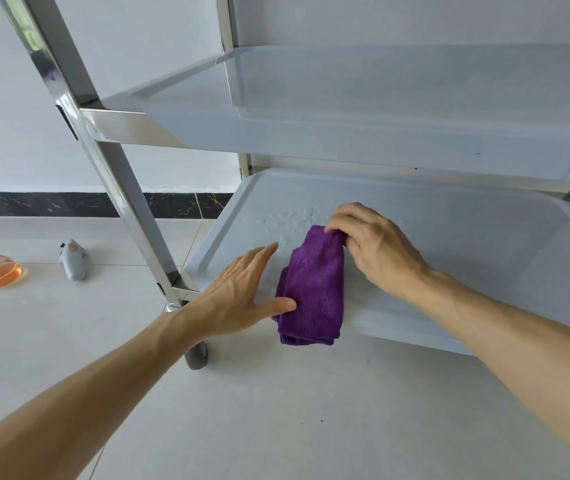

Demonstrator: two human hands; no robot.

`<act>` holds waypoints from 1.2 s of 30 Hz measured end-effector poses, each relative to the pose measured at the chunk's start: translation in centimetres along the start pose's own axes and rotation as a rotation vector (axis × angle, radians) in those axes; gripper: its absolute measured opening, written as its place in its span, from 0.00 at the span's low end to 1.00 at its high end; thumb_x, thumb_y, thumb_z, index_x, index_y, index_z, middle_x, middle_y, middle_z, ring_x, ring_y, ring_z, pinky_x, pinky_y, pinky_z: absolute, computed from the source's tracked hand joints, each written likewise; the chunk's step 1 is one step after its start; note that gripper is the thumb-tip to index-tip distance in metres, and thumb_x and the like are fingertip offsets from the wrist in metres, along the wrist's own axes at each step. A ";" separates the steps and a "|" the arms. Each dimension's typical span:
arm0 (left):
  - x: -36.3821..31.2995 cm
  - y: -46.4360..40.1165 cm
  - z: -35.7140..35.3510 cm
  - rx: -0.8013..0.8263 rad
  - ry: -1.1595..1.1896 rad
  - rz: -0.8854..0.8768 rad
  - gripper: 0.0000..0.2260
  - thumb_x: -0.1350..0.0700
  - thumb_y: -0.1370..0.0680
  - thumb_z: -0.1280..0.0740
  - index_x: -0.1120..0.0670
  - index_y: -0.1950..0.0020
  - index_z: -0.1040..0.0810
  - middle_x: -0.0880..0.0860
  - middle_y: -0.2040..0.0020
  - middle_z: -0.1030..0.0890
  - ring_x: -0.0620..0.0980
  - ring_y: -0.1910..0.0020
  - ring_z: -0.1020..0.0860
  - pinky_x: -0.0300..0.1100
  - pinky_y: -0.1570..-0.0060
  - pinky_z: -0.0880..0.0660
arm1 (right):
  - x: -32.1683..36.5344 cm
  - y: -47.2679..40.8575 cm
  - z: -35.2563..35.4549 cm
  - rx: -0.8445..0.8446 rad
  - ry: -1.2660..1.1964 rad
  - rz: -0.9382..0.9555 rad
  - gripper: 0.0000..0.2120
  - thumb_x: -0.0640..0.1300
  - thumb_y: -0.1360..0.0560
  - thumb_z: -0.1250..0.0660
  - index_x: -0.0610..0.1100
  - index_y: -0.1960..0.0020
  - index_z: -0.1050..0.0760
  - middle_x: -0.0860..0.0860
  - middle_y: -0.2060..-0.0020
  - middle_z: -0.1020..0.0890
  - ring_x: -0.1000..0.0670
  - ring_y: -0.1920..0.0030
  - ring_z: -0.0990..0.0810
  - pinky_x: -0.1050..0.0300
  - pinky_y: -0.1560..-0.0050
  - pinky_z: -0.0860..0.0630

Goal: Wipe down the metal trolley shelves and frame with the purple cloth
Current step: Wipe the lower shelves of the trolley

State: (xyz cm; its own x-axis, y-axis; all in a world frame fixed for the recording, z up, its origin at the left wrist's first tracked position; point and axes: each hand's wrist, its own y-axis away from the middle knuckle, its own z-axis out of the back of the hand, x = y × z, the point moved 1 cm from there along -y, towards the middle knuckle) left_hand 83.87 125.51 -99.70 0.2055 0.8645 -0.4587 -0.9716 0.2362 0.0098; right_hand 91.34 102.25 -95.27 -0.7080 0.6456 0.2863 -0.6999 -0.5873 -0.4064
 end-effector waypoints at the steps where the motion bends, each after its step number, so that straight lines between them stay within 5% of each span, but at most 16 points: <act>1: 0.1 -0.1 0.1 0.001 0.001 -0.001 0.46 0.25 0.31 0.44 0.47 0.20 0.53 0.50 0.21 0.43 0.51 0.24 0.41 0.49 0.28 0.39 | -0.1 0.1 -0.2 0.066 0.008 -0.049 0.19 0.25 0.25 0.39 0.40 0.41 0.20 0.45 0.38 0.23 0.42 0.39 0.24 0.48 0.36 0.27; 4: 0.8 -0.5 0.3 -0.063 -0.005 0.005 0.34 0.34 0.22 0.46 0.51 0.21 0.44 0.51 0.23 0.39 0.52 0.25 0.39 0.48 0.27 0.39 | 0.4 0.7 -0.7 0.053 -0.047 -0.204 0.23 0.28 0.26 0.42 0.42 0.36 0.22 0.46 0.32 0.26 0.44 0.32 0.30 0.57 0.30 0.37; 7: 2.0 -1.1 0.3 -0.165 -0.081 0.045 0.23 0.47 0.17 0.44 0.54 0.24 0.37 0.53 0.25 0.35 0.54 0.26 0.37 0.48 0.27 0.39 | 3.2 0.7 -2.3 -0.043 -0.088 -0.212 0.21 0.45 0.24 0.42 0.43 0.33 0.25 0.47 0.32 0.25 0.44 0.31 0.30 0.50 0.28 0.37; 11: 2.6 -1.1 -0.6 -0.225 -0.207 0.030 0.21 0.47 0.16 0.49 0.54 0.26 0.33 0.51 0.27 0.31 0.53 0.27 0.35 0.50 0.26 0.41 | 5.9 2.5 -6.6 0.314 0.214 -0.158 0.46 0.75 0.30 0.45 0.48 0.22 0.44 0.45 0.22 0.42 0.40 0.23 0.48 0.34 0.25 0.53; 13: 2.9 -0.7 -1.1 -0.267 -0.253 0.024 0.22 0.45 0.17 0.52 0.52 0.26 0.33 0.49 0.27 0.30 0.51 0.26 0.35 0.52 0.26 0.40 | 5.6 3.5 -7.3 0.330 0.297 -0.081 0.49 0.74 0.33 0.38 0.47 0.22 0.45 0.45 0.21 0.45 0.39 0.22 0.52 0.33 0.25 0.56; 17: 3.2 -0.5 -1.2 -0.293 -0.280 -0.007 0.21 0.47 0.17 0.52 0.52 0.27 0.32 0.49 0.29 0.28 0.51 0.28 0.33 0.51 0.27 0.38 | 3.7 5.6 -5.2 0.244 0.311 0.066 0.44 0.62 0.35 0.26 0.46 0.25 0.35 0.44 0.24 0.35 0.39 0.23 0.41 0.35 0.25 0.44; 23: 2.3 -0.4 -1.3 -0.313 -0.299 0.003 0.21 0.49 0.17 0.51 0.53 0.27 0.32 0.49 0.29 0.29 0.52 0.27 0.33 0.49 0.27 0.40 | -0.1 10.6 -1.7 0.149 0.373 -0.085 0.53 0.57 0.43 0.19 0.42 0.24 0.35 0.35 0.27 0.34 0.36 0.29 0.30 0.39 0.30 0.32; 27: 2.3 -0.5 -1.6 -0.308 -0.304 0.036 0.18 0.52 0.16 0.49 0.52 0.27 0.33 0.48 0.28 0.30 0.52 0.26 0.35 0.47 0.26 0.43 | 1.2 9.7 -2.8 0.078 0.417 -0.088 0.42 0.51 0.40 0.20 0.35 0.31 0.28 0.31 0.33 0.28 0.32 0.33 0.26 0.34 0.35 0.29; 30: 2.6 -0.5 -1.4 -0.305 -0.307 0.047 0.20 0.50 0.16 0.52 0.51 0.27 0.33 0.48 0.28 0.30 0.51 0.26 0.35 0.48 0.26 0.43 | 4.7 6.2 -5.2 0.131 0.434 -0.029 0.40 0.50 0.35 0.23 0.34 0.30 0.30 0.31 0.31 0.29 0.33 0.30 0.30 0.34 0.32 0.34; 34: 3.5 -0.1 -1.1 -0.271 -0.305 0.040 0.23 0.46 0.18 0.56 0.50 0.26 0.35 0.47 0.27 0.31 0.49 0.26 0.36 0.48 0.25 0.44 | 6.6 4.2 -7.3 0.233 0.416 0.006 0.37 0.47 0.25 0.33 0.38 0.22 0.45 0.33 0.24 0.45 0.35 0.22 0.48 0.37 0.24 0.51; 36: 3.8 0.0 -1.0 -0.261 -0.301 0.033 0.24 0.45 0.18 0.57 0.49 0.26 0.35 0.47 0.27 0.31 0.48 0.26 0.36 0.47 0.25 0.44 | 4.9 5.6 -6.0 0.234 0.418 0.078 0.36 0.45 0.25 0.32 0.39 0.22 0.44 0.34 0.23 0.44 0.36 0.22 0.46 0.39 0.24 0.49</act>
State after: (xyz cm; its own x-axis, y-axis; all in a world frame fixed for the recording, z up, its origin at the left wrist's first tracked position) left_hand 84.51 128.37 -102.36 0.1615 0.9702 -0.1808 -0.9672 0.1192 -0.2242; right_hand 84.47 105.09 -101.36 -0.6944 0.7077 -0.1299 -0.6824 -0.7050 -0.1932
